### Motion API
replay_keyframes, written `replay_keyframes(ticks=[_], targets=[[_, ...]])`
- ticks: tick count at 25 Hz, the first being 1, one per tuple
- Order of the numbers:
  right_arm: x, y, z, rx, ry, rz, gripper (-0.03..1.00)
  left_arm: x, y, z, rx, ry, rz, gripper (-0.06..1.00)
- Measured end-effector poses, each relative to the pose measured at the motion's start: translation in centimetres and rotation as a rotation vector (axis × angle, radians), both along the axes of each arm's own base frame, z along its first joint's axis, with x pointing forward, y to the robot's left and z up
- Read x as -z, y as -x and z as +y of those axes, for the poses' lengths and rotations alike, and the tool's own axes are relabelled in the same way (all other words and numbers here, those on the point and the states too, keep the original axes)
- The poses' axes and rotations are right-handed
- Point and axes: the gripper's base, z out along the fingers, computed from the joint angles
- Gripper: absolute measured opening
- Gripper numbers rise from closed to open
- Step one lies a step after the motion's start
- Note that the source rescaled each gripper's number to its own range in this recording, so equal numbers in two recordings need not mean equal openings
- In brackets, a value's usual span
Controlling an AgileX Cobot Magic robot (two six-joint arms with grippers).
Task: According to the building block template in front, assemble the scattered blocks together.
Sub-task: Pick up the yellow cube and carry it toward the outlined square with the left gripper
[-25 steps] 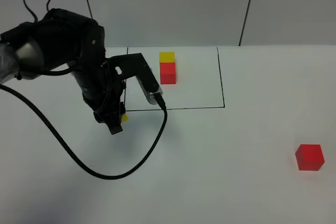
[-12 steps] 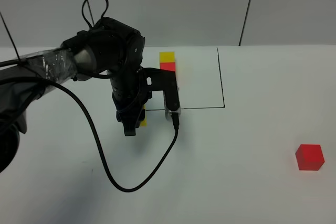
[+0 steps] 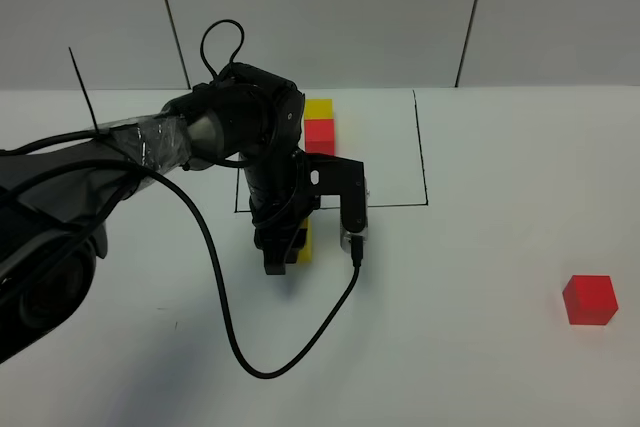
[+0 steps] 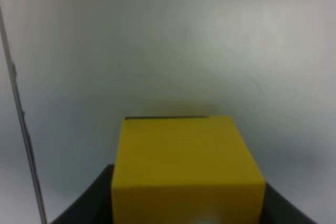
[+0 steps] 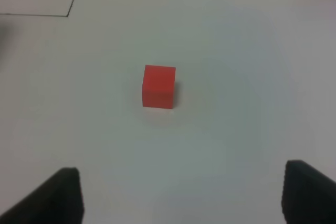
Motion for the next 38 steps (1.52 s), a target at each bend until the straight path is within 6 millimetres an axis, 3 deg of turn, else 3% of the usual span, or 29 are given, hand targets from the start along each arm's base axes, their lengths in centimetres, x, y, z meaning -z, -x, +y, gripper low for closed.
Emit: replay_keyframes(ticks=[4, 30, 33, 38], targets=[[0.0, 0.0, 0.0, 0.001, -0.001, 0.000, 0.60, 1.0, -0.1, -0.1, 0.005, -0.005, 0.010, 0.00], [0.0, 0.0, 0.0, 0.001, -0.002, 0.000, 0.60, 1.2, -0.3, -0.2, 0.033, -0.008, 0.006, 0.00], [0.0, 0.0, 0.0, 0.001, -0.003, 0.000, 0.60, 1.4, -0.4, -0.3, 0.033, 0.002, -0.009, 0.14], [0.0, 0.0, 0.0, 0.004, -0.007, 0.000, 0.60, 1.4, -0.5, -0.4, 0.025, 0.010, -0.020, 0.65]])
